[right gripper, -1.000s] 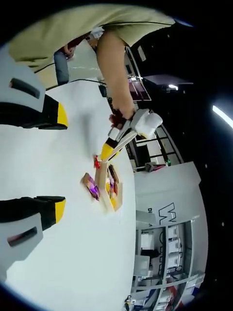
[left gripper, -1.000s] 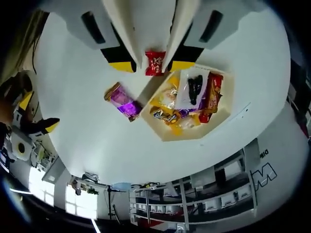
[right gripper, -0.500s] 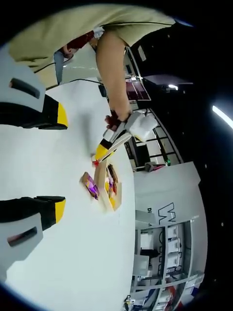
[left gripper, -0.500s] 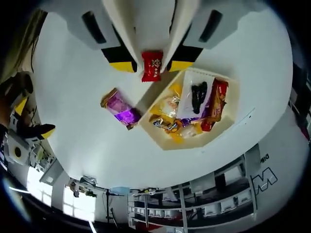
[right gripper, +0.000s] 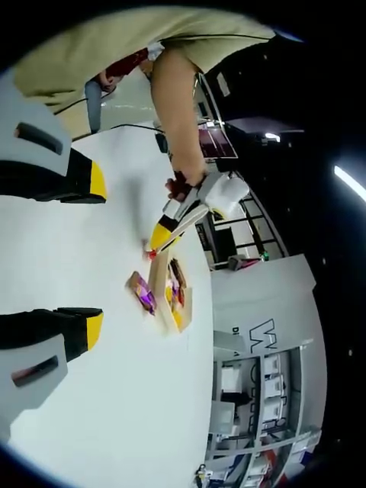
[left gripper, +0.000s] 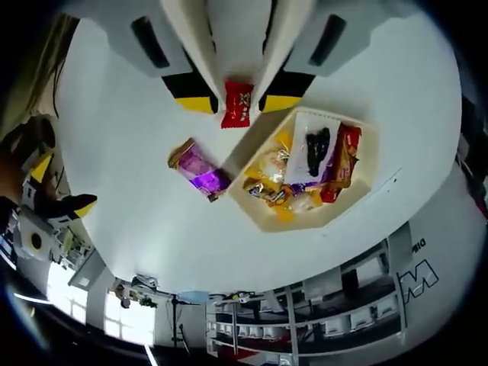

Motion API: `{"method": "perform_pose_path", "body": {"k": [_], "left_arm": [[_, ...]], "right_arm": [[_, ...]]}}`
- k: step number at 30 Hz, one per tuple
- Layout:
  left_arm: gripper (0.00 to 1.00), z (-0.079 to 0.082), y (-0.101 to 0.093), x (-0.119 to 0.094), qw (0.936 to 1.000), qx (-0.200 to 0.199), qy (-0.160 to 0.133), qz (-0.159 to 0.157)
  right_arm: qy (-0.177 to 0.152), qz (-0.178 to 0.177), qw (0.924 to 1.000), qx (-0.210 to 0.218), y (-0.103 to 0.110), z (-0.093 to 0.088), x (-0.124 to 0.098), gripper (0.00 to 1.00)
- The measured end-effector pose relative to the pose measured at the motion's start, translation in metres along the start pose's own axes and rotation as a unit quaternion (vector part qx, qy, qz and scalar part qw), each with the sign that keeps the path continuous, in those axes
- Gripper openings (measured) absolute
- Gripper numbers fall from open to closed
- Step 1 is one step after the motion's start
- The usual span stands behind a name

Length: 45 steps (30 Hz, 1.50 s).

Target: Place the target food into the container with the food tongs after gripping and lifting it, then release it inside without dropping or visibly crushing the food.

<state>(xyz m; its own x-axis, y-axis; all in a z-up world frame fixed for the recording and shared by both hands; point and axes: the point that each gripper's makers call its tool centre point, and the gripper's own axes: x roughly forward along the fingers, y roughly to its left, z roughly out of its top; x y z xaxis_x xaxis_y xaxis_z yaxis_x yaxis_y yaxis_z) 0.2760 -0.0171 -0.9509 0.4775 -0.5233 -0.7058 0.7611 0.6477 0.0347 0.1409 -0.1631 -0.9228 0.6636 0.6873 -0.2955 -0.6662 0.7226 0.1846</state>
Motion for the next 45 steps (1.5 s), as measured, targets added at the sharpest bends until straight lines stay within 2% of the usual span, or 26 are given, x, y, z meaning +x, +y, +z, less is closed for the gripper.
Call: {"method": "perform_pose_path", "body": {"k": [7, 15, 24, 45], "left_arm": [[0.18, 0.011, 0.003, -0.010, 1.0000, 0.004, -0.006, -0.004], [0.18, 0.034, 0.009, -0.024, 0.9994, -0.003, -0.032, -0.009], [0.19, 0.064, 0.039, -0.033, 0.9987, 0.000, -0.049, 0.011], [0.19, 0.097, 0.086, -0.031, 0.9979, -0.002, -0.051, 0.040]], "right_arm": [[-0.001, 0.000, 1.0000, 0.002, 0.000, -0.001, 0.000, 0.52], [-0.001, -0.001, 1.0000, 0.002, -0.001, -0.001, -0.001, 0.52], [-0.002, -0.002, 1.0000, 0.004, -0.002, -0.002, -0.003, 0.53], [-0.006, -0.005, 1.0000, 0.004, -0.004, 0.000, -0.005, 0.53]]}}
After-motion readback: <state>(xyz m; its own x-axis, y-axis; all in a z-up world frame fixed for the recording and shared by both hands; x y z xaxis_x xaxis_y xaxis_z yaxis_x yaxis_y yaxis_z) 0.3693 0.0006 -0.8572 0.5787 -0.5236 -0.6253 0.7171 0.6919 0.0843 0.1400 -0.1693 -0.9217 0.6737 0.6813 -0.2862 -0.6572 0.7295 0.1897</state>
